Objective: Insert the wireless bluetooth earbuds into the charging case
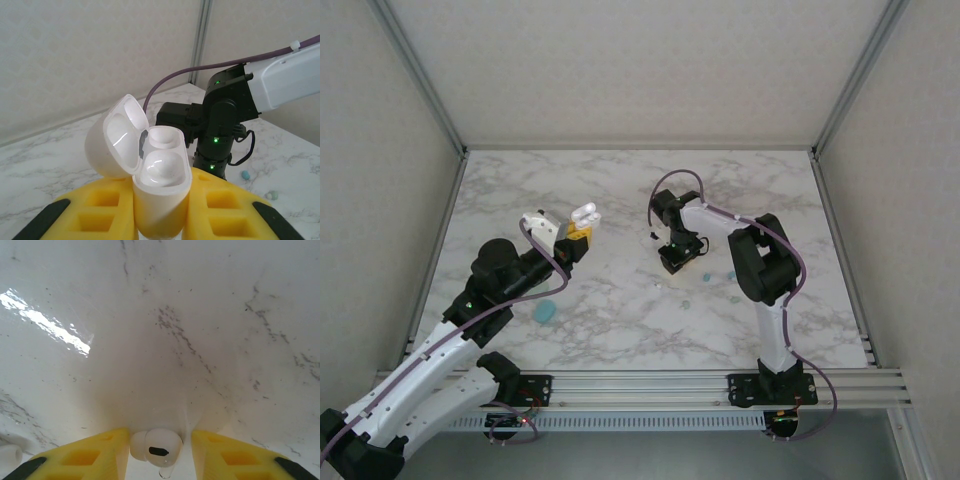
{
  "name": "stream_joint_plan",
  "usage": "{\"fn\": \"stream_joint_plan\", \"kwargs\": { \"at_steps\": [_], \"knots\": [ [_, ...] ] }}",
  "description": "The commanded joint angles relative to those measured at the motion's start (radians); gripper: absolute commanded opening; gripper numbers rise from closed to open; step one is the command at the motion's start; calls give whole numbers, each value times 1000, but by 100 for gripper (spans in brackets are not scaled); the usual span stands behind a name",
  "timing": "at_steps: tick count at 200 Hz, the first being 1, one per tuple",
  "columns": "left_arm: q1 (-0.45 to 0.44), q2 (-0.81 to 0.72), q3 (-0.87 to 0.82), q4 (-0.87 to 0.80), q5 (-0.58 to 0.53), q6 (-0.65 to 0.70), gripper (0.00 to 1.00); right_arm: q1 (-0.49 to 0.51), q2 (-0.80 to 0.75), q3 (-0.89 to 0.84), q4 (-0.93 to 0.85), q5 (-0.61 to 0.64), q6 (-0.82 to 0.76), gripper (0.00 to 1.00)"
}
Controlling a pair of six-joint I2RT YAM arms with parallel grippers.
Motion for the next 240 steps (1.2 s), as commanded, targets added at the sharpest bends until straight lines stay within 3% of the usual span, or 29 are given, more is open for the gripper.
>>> {"fn": "stream_joint_plan", "kwargs": {
  "at_steps": [1, 74, 98, 125, 157, 208, 240],
  "knots": [
    [-6, 1, 19, 30, 8, -7, 21, 11, 37, 30, 41, 21, 15, 40],
    [-6, -6, 14, 29, 3, -8, 21, 13, 36, 37, 25, 16, 28, 32],
    [-6, -2, 16, 29, 7, -7, 21, 13, -7, 18, 30, 8, 44, 26],
    [-6, 11, 16, 37, 10, -11, 21, 12, -68, 2, 22, 8, 87, 26],
    [-6, 46, 18, 64, 26, -32, 21, 10, -237, -57, 87, 3, 179, 26],
    [-13, 181, 32, 208, 102, -92, 20, 12, -624, -170, 315, -83, 360, 26],
    [-47, 284, 75, 274, 130, -94, 19, 16, -789, -193, 410, -148, 447, 26]
  ]
}}
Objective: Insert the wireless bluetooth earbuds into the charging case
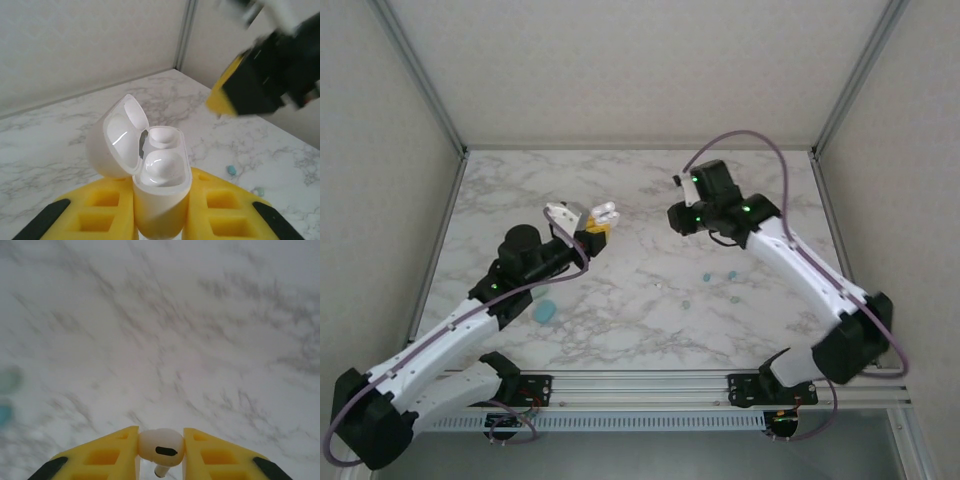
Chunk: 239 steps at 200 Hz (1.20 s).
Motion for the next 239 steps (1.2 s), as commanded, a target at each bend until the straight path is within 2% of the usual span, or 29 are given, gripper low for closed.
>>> {"fn": "stream_joint_plan", "kwargs": {
  "at_steps": [1, 42, 88, 186, 239],
  "knots": [
    [-32, 51, 62, 118, 54, -24, 19, 10, -82, -37, 113, -78, 110, 26],
    [-90, 142, 94, 207, 62, -16, 19, 41, -189, -78, 237, -165, 146, 26],
    [-130, 183, 119, 230, 56, 11, 19, 87, -175, -75, 287, -210, 147, 26],
    [-145, 174, 139, 210, 62, 14, 19, 112, -117, -67, 296, -166, 113, 26],
    [-148, 172, 146, 203, 61, 8, 19, 131, -116, -88, 289, -96, 51, 26]
  ]
}}
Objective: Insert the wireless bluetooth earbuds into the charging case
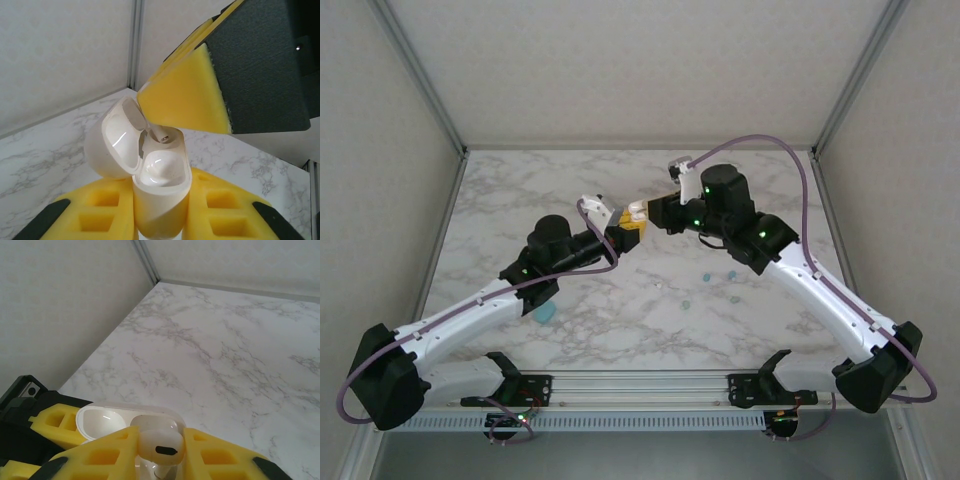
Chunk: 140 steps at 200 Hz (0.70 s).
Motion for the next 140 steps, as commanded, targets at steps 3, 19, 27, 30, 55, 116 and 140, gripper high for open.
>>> {"fn": "stream_joint_plan", "kwargs": {
  "at_steps": [3, 19, 27, 30, 55, 116, 140],
  "knots": [
    [-15, -15, 43, 30, 12, 9, 19, 18, 6, -23, 22, 38, -63, 25],
    [-15, -18, 46, 31, -2, 0, 19, 20, 4, -28, 16, 13, -102, 26],
    [-15, -19, 46, 30, -5, 0, 19, 20, 3, -30, 8, 6, -119, 26],
    [-15, -19, 47, 30, -7, 0, 19, 21, 3, -31, 5, 4, -125, 26],
    [-15, -26, 47, 32, -17, -1, 19, 21, 1, -32, -11, -19, -166, 26],
    [-15, -21, 48, 39, -21, -3, 19, 21, 8, -24, -21, -89, -178, 32],
    [-15, -22, 48, 38, -21, -2, 19, 21, 7, -22, -30, -86, -168, 37]
  ]
}}
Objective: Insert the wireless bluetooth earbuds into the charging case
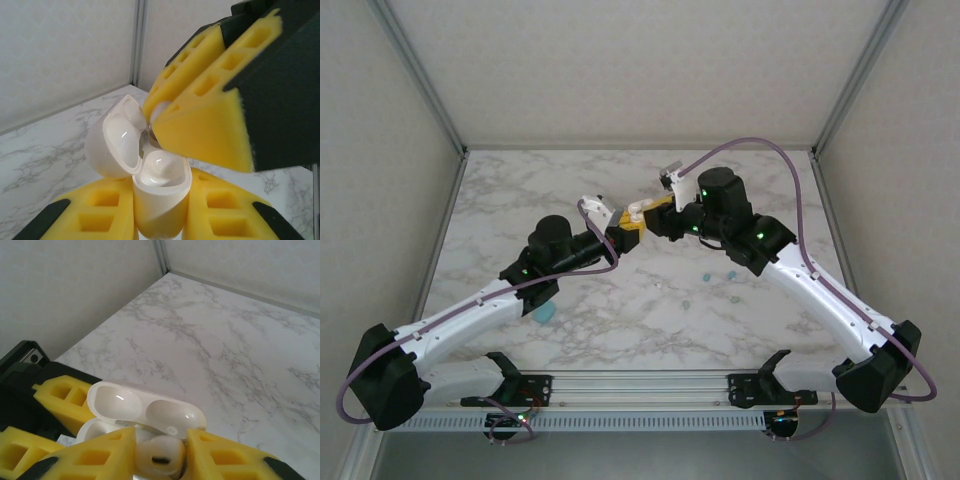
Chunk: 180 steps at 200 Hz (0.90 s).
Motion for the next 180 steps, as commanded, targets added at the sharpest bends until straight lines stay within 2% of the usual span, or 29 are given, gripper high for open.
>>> {"fn": "stream_joint_plan", "kwargs": {
  "at_steps": [1, 77, 112, 156, 171, 180],
  "knots": [
    [-13, -21, 47, 53, -3, 0, 19, 12, 6, -9, -21, -40, -4, 37],
    [-13, -35, 37, 19, -12, 24, 19, 11, -21, 78, -80, -39, 156, 62],
    [-12, -43, 29, 16, -16, 30, 19, 10, -37, 114, -89, -12, 202, 68],
    [-13, -59, 24, -5, -28, 46, 19, 8, -60, 149, -153, 169, 240, 68],
    [-13, -77, 7, 4, -65, 44, 19, -6, -87, 127, -185, 345, 336, 66],
    [-13, -89, -6, 14, -85, 46, 19, -41, -103, 97, -211, 400, 417, 67]
  ]
}}
